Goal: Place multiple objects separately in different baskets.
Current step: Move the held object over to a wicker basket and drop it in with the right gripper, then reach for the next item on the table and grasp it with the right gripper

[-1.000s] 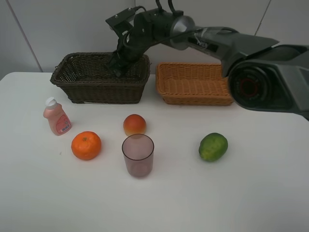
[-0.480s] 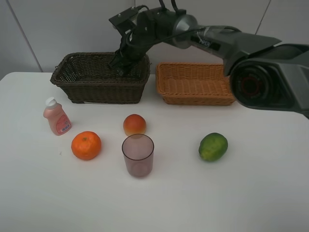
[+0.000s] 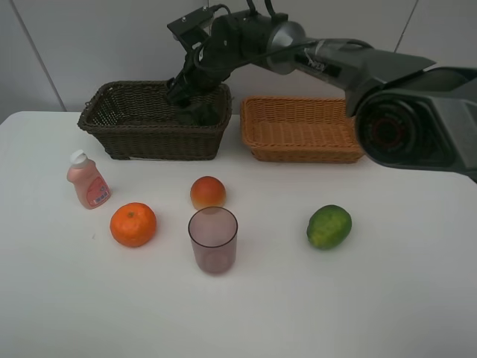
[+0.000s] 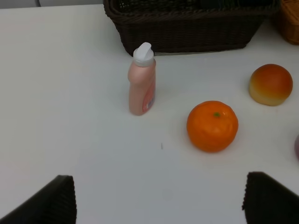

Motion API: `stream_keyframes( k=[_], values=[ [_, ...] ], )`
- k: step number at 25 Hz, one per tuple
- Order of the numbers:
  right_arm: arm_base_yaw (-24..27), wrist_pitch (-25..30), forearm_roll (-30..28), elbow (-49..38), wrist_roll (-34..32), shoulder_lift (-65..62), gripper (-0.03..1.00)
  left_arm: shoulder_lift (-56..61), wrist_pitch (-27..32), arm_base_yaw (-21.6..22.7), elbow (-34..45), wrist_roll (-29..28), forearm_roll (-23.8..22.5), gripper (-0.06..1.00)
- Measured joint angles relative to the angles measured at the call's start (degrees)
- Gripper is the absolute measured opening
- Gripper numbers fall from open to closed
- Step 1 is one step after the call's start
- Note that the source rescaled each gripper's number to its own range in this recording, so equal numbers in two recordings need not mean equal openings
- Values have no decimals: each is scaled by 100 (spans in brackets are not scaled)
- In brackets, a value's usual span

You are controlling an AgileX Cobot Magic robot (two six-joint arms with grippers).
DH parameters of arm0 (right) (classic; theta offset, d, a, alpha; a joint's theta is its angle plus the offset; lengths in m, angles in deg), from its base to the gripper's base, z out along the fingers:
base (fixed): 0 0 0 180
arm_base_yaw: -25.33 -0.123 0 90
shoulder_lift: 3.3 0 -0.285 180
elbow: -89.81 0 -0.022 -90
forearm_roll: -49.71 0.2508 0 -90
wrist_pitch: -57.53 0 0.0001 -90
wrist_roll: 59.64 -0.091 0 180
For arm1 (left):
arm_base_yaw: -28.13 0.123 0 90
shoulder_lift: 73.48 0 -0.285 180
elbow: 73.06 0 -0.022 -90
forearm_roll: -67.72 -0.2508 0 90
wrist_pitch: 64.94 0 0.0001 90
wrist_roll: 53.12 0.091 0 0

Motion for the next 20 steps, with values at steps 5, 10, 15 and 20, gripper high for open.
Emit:
stream_keyframes(
  k=[5,10,15,20],
  values=[
    [0,0,12,0,0,0,83,0,0,0,0,0,0,93],
    [0,6,29,5,0,0,84,0,0,0,0,0,0,93],
    [0,111,29,19,0,-95,84,0,0,0,0,0,0,93],
    [-17,550,37,19,0,-416,84,0,0,0,0,0,0,93]
  ],
)
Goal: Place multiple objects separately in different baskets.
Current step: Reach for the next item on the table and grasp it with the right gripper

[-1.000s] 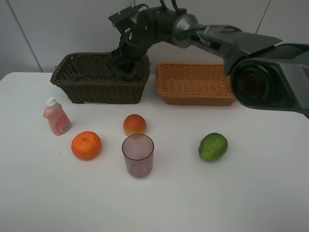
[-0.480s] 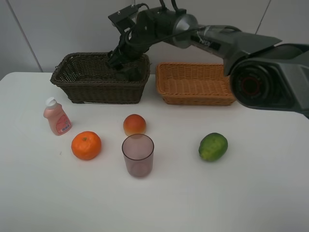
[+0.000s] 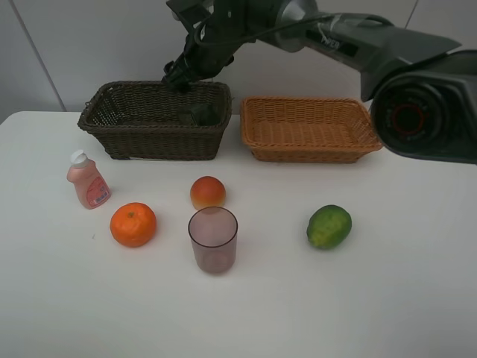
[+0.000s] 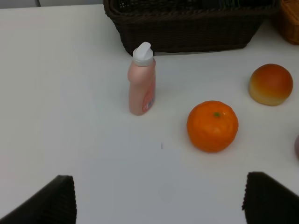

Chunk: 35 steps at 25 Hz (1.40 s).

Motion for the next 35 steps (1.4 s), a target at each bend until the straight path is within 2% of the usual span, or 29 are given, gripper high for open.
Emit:
stream_keyframes(
  k=[14,19,24,27,35],
  values=[
    [-17,2628,88,41,-89,-1326,84,0,0,0,0,0,0,93],
    [-61,2807,100,-203,-89,-1789,85,0,0,0,0,0,0,93],
    [-65,2807,-146,-1067,-348,-2434,93,0,0,0,0,0,0,93],
    [-65,2807,-393,-1781,-784,-2784,94,0,0,0,0,0,0,93],
    [-65,2812,-408,-3352,-2697,-3575,94,0,0,0,0,0,0,93]
  ],
)
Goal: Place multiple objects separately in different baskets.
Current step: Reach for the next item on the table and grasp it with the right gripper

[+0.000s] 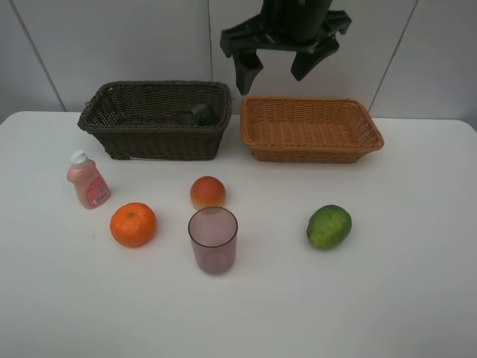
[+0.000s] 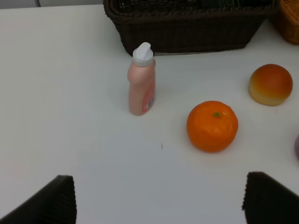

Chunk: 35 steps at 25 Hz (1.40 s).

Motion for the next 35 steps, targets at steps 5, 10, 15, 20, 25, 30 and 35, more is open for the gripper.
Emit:
stream_keyframes(
  k=[5,10,15,20,25,30,35],
  values=[
    [19,-5,24,-954,-819,-473,94,0,0,0,0,0,0,93],
    [239,-212,219,-2052,-1503,-878,94,0,0,0,0,0,0,93],
    [495,-504,388,-2919,-1970,-954,94,0,0,0,0,0,0,93],
    [751,-994,675,-3336,-2387,-954,94,0,0,0,0,0,0,93],
    [939,-1465,941,-3549,-2916,-954,94,0,0,0,0,0,0,93],
    [1066,-1710,941,-3814,-3544,-942,94,0,0,0,0,0,0,93],
    [1075,-1716,894,-3908,-3938,-572,94,0,0,0,0,0,0,93]
  ],
)
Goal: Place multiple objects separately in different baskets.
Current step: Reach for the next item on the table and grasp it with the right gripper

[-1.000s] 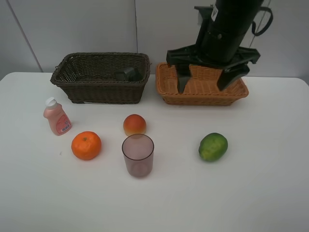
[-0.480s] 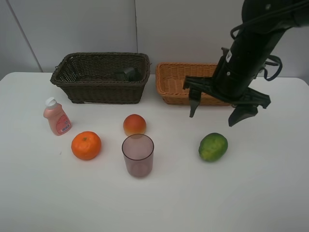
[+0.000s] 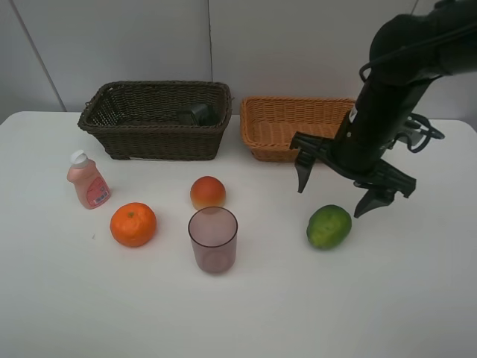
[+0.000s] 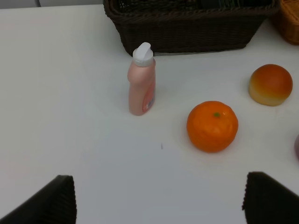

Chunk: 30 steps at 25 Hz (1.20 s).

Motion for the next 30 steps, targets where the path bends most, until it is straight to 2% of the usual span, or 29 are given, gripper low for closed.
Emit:
stream_keyframes(
  k=[14,23,30],
  values=[
    [-4,-152,-169,0,-601,548,94,0,0,0,0,0,0,93],
    [7,-439,-305,0,-649,779,94,0,0,0,0,0,0,93],
    [124,-378,-470,-105,-649,779,94,0,0,0,0,0,0,93]
  ],
)
